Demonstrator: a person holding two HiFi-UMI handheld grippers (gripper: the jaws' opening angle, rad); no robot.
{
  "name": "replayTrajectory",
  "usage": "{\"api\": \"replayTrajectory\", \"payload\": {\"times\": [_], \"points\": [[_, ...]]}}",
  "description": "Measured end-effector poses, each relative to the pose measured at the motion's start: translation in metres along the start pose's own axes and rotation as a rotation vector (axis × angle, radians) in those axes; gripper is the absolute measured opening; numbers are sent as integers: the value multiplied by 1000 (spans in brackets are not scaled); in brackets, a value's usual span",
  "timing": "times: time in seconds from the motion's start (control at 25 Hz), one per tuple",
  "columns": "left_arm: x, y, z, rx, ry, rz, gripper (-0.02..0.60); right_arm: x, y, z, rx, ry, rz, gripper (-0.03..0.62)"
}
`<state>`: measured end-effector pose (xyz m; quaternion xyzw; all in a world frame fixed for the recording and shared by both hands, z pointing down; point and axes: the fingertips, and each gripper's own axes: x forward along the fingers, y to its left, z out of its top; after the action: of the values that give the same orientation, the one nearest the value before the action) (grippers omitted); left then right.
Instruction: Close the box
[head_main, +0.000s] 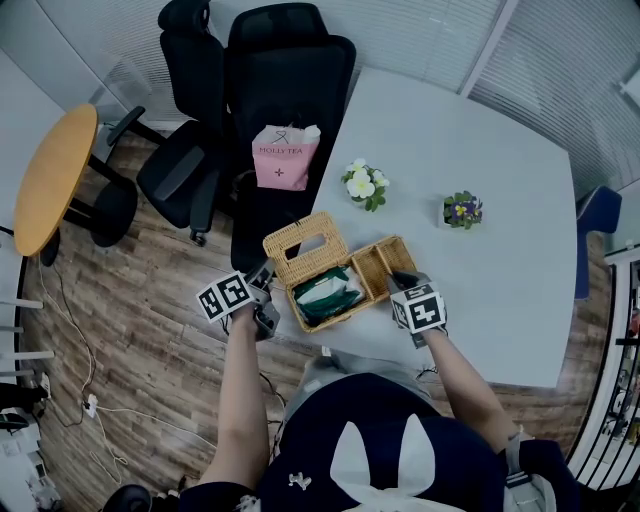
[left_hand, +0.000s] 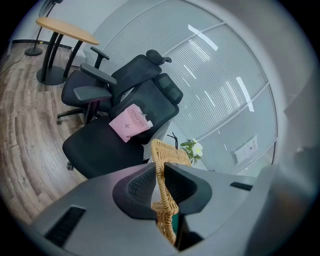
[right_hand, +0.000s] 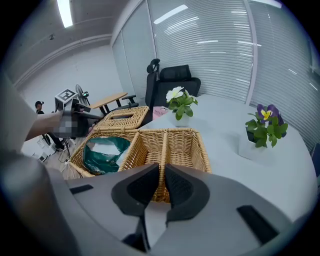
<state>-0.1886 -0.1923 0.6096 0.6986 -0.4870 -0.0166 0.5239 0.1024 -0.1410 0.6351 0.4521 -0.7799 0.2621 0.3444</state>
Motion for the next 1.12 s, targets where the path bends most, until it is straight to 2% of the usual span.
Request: {"api": "replayTrajectory", "payload": {"times": [0.28, 1.12], "points": [[-4, -5, 2, 49, -11, 10, 63, -1, 1, 0, -10, -3, -6, 44], [-19, -24, 6, 129, -54, -48, 55, 1, 1, 0, -27, -30, -21, 46]]}}
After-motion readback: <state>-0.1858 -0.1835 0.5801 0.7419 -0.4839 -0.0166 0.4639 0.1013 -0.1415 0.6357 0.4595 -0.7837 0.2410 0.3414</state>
